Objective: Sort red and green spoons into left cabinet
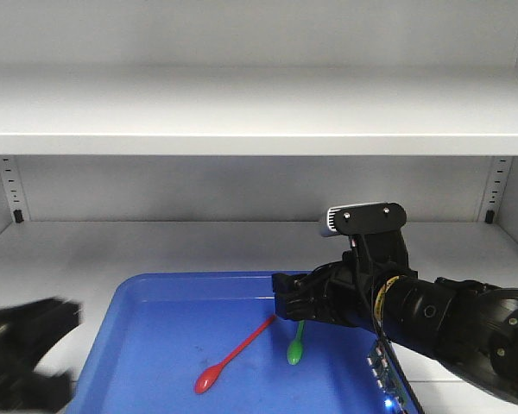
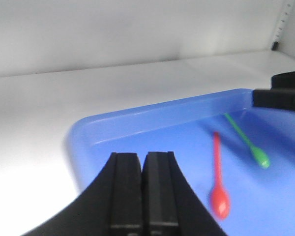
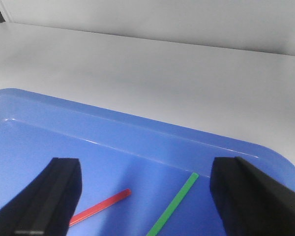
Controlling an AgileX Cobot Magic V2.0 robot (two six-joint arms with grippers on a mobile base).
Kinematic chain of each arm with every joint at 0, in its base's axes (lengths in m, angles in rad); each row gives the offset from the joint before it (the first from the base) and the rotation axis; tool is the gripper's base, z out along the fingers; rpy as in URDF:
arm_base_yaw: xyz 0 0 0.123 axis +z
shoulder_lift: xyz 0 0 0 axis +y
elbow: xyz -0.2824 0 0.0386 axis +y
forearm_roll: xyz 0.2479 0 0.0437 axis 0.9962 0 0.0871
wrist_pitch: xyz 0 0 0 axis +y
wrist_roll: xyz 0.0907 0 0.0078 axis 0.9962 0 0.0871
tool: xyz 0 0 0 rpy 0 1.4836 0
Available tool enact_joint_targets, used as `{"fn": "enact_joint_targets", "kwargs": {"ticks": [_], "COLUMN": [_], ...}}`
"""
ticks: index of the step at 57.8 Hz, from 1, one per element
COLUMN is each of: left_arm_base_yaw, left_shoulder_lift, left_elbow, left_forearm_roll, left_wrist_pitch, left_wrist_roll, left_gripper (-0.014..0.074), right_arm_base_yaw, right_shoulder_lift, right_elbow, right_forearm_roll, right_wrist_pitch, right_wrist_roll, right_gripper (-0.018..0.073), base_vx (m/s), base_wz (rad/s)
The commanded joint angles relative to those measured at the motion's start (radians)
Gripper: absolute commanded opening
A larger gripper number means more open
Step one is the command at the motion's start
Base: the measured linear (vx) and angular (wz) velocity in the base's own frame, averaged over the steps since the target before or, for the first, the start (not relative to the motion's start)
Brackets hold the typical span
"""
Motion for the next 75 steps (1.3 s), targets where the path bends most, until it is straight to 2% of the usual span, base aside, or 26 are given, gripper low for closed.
{"fn": "enact_joint_targets", "kwargs": {"ticks": [1, 5, 10, 15, 21, 29, 31, 39, 48, 75], "left_arm_base_yaw": [0.044, 0.091, 0.154, 0.23, 0.292, 0.323, 0.331, 0.368, 0.409, 0.409], "left_shoulder_lift": [-0.134, -0.262, -0.43, -0.606, -0.768, -0.913, -0.943, -0.935, -0.934, -0.932], "left_elbow": [0.126, 0.261, 0.388, 0.48, 0.548, 0.62, 0.622, 0.619, 0.619, 0.619], "left_forearm_roll": [-0.061, -0.096, -0.123, -0.132, -0.131, -0.12, -0.1, -0.025, -0.027, -0.027], "left_wrist_pitch": [-0.204, -0.287, -0.303, -0.262, -0.21, -0.155, -0.096, 0.008, 0.017, 0.017], "left_wrist_roll": [0.058, 0.074, 0.074, 0.074, 0.074, 0.075, 0.079, 0.084, 0.084, 0.084], "left_gripper": [-0.0008, -0.0008, -0.0008, -0.0008, -0.0008, -0.0008, -0.0008, -0.0006, -0.0006, -0.0006], "right_arm_base_yaw": [-0.001, -0.001, -0.001, -0.001, -0.001, -0.001, -0.001, -0.001, -0.001, -0.001], "right_shoulder_lift": [-0.037, -0.037, -0.037, -0.037, -0.037, -0.037, -0.037, -0.037, -0.037, -0.037], "right_elbow": [-0.037, -0.037, -0.037, -0.037, -0.037, -0.037, -0.037, -0.037, -0.037, -0.037], "right_forearm_roll": [-0.01, -0.01, -0.01, -0.01, -0.01, -0.01, -0.01, -0.01, -0.01, -0.01], "right_wrist_pitch": [-0.051, -0.051, -0.051, -0.051, -0.051, -0.051, -0.051, -0.052, -0.048, -0.048], "right_wrist_roll": [-0.003, -0.003, -0.003, -0.003, -0.003, -0.003, -0.003, -0.003, -0.003, -0.003], "right_gripper": [0.0581, 0.0581, 0.0581, 0.0581, 0.0581, 0.0581, 0.0581, 0.0581, 0.0581, 0.0581], "base_vx": [0.0, 0.0, 0.0, 0.0, 0.0, 0.0, 0.0, 0.0, 0.0, 0.0], "base_wz": [0.0, 0.0, 0.0, 0.0, 0.0, 0.0, 0.0, 0.0, 0.0, 0.0]}}
